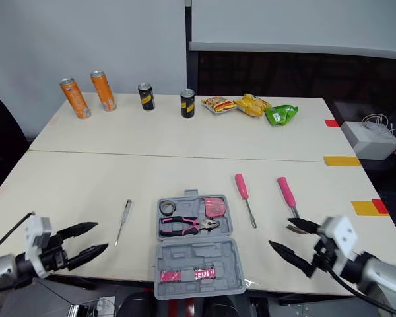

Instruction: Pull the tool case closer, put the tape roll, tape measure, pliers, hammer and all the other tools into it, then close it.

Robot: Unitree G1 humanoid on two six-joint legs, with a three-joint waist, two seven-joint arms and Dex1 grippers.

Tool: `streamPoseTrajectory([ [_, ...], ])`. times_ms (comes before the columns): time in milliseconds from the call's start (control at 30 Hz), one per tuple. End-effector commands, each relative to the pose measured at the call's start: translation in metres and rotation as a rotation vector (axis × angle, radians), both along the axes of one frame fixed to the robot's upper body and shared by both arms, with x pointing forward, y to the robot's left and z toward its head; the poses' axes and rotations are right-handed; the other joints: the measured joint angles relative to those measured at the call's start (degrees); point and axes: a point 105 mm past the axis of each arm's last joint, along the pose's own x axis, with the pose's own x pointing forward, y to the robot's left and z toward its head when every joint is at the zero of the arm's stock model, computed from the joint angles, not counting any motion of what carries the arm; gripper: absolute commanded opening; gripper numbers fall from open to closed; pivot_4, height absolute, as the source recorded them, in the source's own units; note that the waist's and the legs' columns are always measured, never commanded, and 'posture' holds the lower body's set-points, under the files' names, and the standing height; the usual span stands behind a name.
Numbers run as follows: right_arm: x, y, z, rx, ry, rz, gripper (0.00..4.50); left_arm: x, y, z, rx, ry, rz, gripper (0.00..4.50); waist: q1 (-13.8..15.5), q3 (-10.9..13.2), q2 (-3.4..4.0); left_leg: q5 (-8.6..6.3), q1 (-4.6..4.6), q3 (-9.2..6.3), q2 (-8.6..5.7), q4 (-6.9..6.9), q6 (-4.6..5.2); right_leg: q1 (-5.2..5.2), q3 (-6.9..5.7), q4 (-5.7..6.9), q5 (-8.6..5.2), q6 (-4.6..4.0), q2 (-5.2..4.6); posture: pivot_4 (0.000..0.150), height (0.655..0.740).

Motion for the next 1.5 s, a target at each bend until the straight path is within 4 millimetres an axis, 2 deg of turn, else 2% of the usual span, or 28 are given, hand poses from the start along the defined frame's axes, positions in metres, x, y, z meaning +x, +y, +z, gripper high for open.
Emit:
streamPoseTrajectory([
  [33,0.016,0.012,-0.008,-0.116,0.051,0.099,2.99,0.005,-0.017,-0.007,0.063,0.028,-0.115,2.72,-0.24,-0.04,0.07,0.16,-0.05,0.02,-0.03,0.04,0.26,-0.05,0.03,0.06,0.0,0.0,-0.02,0.15,0.74],
  [300,0.043,0.028,-0.027,-0.359,0.131,0.315,0.29,0.021,-0.035,-0.03,0.166,0.092,-0.259,0.05,-0.46,-0.05,0.12,0.19,-0.14,-0.02,0.01,0.39,0.33,-0.16,0.02,0.5,-0.03,-0.01,-0.02,0.15,0.74],
  [333,0.046,0.03,-0.028,-0.376,0.136,0.337,0.04,0.024,-0.036,-0.033,0.178,0.096,-0.269,0.0,-0.51,-0.05,0.12,0.19,-0.14,-0.02,0.01,0.45,0.33,-0.16,0.02,0.53,-0.03,-0.01,-0.03,0.15,0.74],
  [667,0.058,0.05,-0.039,-0.486,0.156,0.476,0.04,0.034,-0.071,-0.054,0.22,0.104,-0.351,0.0,-0.49,-0.03,0.14,0.12,-0.21,0.01,0.0,1.23,0.44,-0.12,0.07,0.97,0.06,-0.17,-0.17,0.15,0.74],
  [967,0.06,0.075,-0.048,-0.528,0.147,0.568,0.04,0.045,-0.092,-0.063,0.264,0.064,-0.353,0.0,-1.13,-0.03,0.14,0.13,-0.2,-0.06,0.02,1.35,0.45,-0.13,0.08,1.2,0.09,-0.22,-0.17,0.15,0.74],
  [1133,0.06,0.09,-0.055,-0.543,0.14,0.62,0.04,0.05,-0.104,-0.058,0.245,0.047,-0.363,0.0,-1.41,-0.03,0.14,0.13,-0.23,-0.07,0.01,1.36,0.45,-0.14,0.08,1.19,0.09,-0.23,-0.17,0.15,0.74],
  [1500,0.08,0.093,-0.051,-0.536,0.127,0.587,0.04,0.068,-0.107,-0.052,0.254,0.041,-0.345,0.0,-1.58,-0.02,0.13,0.23,-0.18,-0.05,0.01,1.39,0.37,-0.12,0.1,1.21,0.29,-0.51,-0.17,0.15,0.74],
])
